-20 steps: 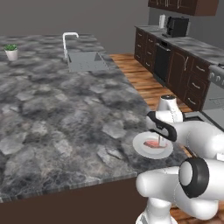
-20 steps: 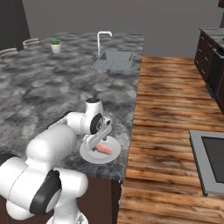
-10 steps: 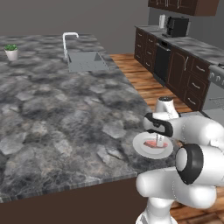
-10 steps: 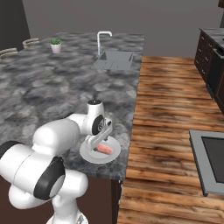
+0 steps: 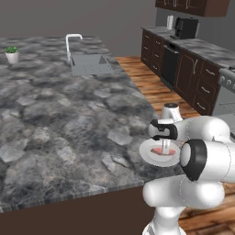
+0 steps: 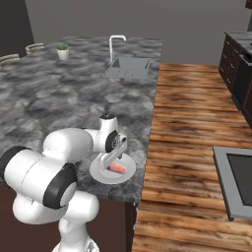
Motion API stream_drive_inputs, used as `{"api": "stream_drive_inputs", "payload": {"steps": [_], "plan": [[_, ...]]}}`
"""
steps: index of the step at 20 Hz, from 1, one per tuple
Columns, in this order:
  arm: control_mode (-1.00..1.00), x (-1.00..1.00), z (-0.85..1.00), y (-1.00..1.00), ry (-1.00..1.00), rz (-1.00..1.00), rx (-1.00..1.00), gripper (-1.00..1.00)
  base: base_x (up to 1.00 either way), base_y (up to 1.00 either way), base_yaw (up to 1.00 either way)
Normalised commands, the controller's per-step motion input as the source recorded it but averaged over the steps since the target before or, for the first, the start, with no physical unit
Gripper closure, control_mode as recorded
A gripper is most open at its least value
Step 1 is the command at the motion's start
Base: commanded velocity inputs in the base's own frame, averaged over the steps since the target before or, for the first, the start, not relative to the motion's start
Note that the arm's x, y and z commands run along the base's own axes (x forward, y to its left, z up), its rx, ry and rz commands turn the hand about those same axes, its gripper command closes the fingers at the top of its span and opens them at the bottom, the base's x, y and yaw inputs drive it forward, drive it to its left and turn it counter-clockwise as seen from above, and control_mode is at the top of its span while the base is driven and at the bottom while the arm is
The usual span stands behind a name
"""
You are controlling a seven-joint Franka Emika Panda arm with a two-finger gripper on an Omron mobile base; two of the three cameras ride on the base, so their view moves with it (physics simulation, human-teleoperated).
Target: Pick the steak from the counter and place it in the microwave. Then turn on the microwave.
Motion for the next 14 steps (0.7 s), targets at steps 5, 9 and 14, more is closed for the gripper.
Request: {"api": "stream_drive_inputs", "payload": {"steps": [5,9,14], "plan": [[-1.0,0.11,-0.18,0.0,0.0,0.0,0.0,-1.0,0.0,0.0,0.0],[-1.0,0.1,-0.19,0.0,0.0,0.0,0.0,-1.0,0.0,0.0,0.0],[-1.0,0.08,-0.17,0.0,0.0,0.0,0.0,-1.0,0.0,0.0,0.0]]}}
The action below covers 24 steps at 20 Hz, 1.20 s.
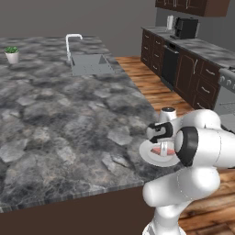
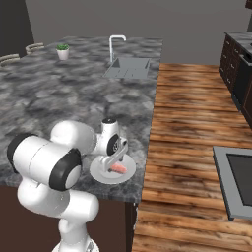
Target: Pick the steak from the counter and place it in the microwave. Then turn on the microwave.
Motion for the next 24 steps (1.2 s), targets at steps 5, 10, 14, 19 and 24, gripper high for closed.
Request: {"api": "stream_drive_inputs", "payload": {"steps": [5,10,14,19,24], "plan": [[-1.0,0.05,-0.17,0.0,0.0,0.0,0.0,-1.0,0.0,0.0,0.0],[-1.0,0.12,-0.17,0.0,0.0,0.0,0.0,-1.0,0.0,0.0,0.0],[-1.0,0.08,-0.17,0.0,0.0,0.0,0.0,1.0,0.0,0.0,0.0],[-1.0,0.02,-0.1,0.0,0.0,0.0,0.0,1.0,0.0,0.0,0.0],[-1.0,0.0,0.0,0.0,0.0,0.0,0.0,1.0,0.0,0.0,0.0]]}}
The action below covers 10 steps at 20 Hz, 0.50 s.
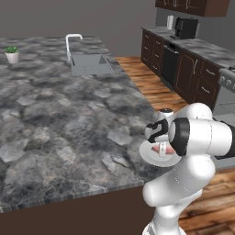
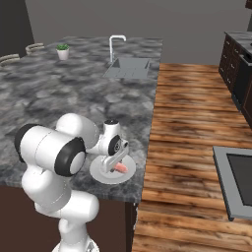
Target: Pick the steak from the counter and place it in the microwave. Then turn on the microwave.
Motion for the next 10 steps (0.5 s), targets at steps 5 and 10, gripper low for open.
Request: {"api": "stream_drive_inputs", "payload": {"steps": [5,10], "plan": [[-1.0,0.0,0.0,0.0,0.0,0.0,0.0,1.0,0.0,0.0,0.0],[-1.0,0.0,0.02,-0.02,0.0,0.0,0.0,1.0,0.0,0.0,0.0]]}}
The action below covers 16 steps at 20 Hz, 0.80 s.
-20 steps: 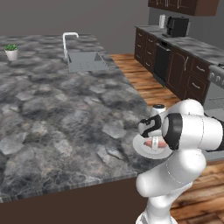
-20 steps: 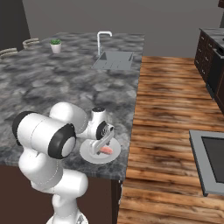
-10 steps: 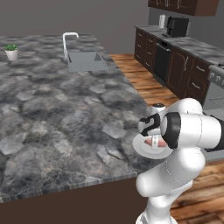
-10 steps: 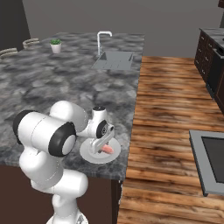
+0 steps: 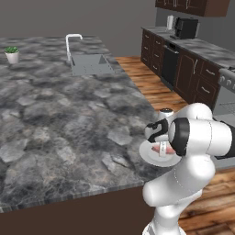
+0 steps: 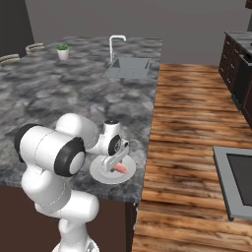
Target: Pick the steak from the counter and place it in the microwave. Then turn on the microwave.
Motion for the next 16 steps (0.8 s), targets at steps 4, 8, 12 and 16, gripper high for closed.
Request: {"api": "stream_drive_inputs", "payload": {"steps": [4,8,12,16], "plan": [[-1.0,0.0,0.11,-0.14,0.0,0.0,0.01,1.0,0.0,0.0,0.0],[-1.0,0.0,0.18,-0.1,0.0,0.0,0.0,1.0,0.0,0.0,0.0],[-1.0,-0.01,0.51,0.0,0.0,0.0,0.0,1.0,0.0,0.0,0.0],[-1.0,0.0,0.55,0.0,0.0,0.0,0.0,1.0,0.0,0.0,0.0]]}}
